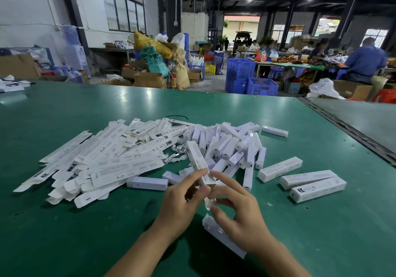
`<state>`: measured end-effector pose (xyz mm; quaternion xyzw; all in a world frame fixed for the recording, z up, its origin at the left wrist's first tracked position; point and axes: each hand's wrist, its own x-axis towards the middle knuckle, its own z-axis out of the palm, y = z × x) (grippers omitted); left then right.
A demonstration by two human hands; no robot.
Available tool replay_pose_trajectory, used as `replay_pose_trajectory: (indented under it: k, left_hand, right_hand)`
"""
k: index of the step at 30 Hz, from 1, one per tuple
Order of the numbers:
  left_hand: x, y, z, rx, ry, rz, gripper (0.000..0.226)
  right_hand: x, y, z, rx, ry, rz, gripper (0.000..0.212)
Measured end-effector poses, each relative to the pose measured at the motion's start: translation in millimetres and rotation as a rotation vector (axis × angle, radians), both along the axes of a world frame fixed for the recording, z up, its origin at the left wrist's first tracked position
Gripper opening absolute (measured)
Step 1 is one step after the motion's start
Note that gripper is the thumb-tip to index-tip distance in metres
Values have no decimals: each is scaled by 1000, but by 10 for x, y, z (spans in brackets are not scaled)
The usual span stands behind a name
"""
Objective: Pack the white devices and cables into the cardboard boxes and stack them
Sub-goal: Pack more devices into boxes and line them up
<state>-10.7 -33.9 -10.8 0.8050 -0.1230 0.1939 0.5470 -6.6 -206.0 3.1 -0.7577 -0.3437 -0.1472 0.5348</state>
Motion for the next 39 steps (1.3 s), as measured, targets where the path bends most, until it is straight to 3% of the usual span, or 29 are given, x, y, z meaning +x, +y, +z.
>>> replay_pose_trajectory:
  k: [8,15,23,27,31,39]
  left_hand:
    - [-5,9,4,43,-13,51,33]
    - [46,70,-24,-59,162,-69,35]
    - [39,10,28,-184,219,-177,34]
    - [37,15,13,-160,220,-186,35]
    - [41,36,-38,-122,230,-221,39]
    - [48,36,-82,-96,196,-176,50]
  right_hand:
    - [40,4,-21,-53,-16,-3,42]
    - [77,11,-62,-122,-111,-34,28]
    - [78,21,-86,-130,-174,-155,17]
    - [85,27,-103,-68,-164,-223,10]
    - [101,26,-108,-1,-119,-282,34]
    - [137,35,-142,31,-240,-255,17]
